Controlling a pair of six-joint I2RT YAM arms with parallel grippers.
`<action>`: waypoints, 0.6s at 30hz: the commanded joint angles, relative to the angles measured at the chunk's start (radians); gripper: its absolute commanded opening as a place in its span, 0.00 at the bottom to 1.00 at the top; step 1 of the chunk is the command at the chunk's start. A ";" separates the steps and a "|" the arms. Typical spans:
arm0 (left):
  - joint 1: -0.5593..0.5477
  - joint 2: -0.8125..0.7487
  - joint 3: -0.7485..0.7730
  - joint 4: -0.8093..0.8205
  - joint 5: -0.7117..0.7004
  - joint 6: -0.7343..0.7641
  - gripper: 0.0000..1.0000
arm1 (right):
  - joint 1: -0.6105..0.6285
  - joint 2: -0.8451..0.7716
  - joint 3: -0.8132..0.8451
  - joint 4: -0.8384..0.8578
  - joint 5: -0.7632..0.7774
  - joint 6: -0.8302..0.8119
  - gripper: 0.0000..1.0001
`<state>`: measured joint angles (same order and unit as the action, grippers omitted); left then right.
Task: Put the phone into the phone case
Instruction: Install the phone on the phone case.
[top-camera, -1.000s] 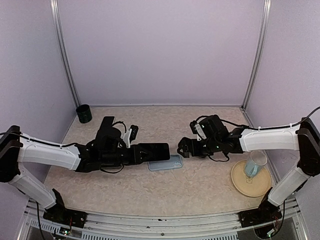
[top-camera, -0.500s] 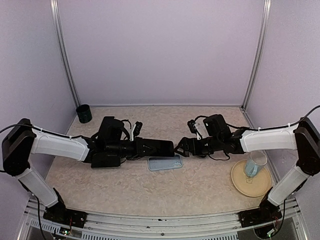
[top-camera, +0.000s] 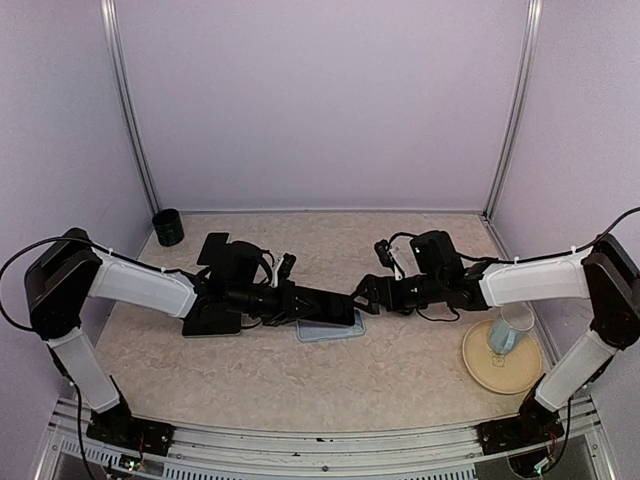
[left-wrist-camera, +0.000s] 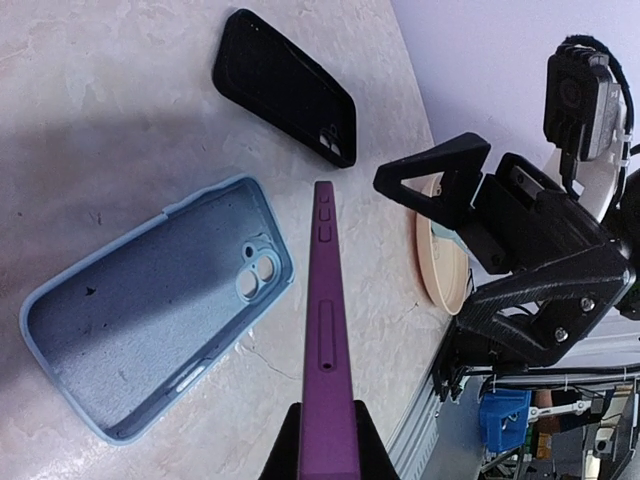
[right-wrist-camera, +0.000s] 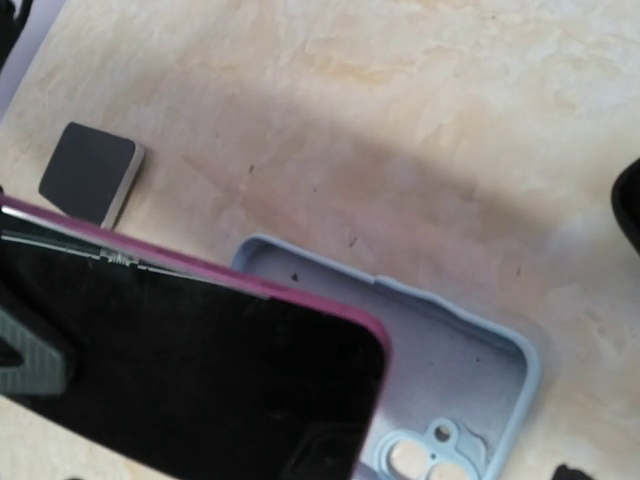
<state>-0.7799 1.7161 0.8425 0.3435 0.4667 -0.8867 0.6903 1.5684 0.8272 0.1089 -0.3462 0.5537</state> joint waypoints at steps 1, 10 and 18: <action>0.015 0.029 0.058 0.053 0.031 -0.008 0.00 | -0.011 0.036 -0.002 0.036 -0.017 -0.015 1.00; 0.034 0.085 0.081 0.057 0.070 -0.064 0.00 | -0.024 0.056 -0.016 0.097 -0.056 -0.001 1.00; 0.047 0.127 0.079 0.083 0.097 -0.124 0.00 | -0.029 0.082 -0.020 0.121 -0.074 -0.002 1.00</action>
<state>-0.7444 1.8256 0.8925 0.3534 0.5228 -0.9741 0.6708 1.6234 0.8192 0.1925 -0.3985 0.5510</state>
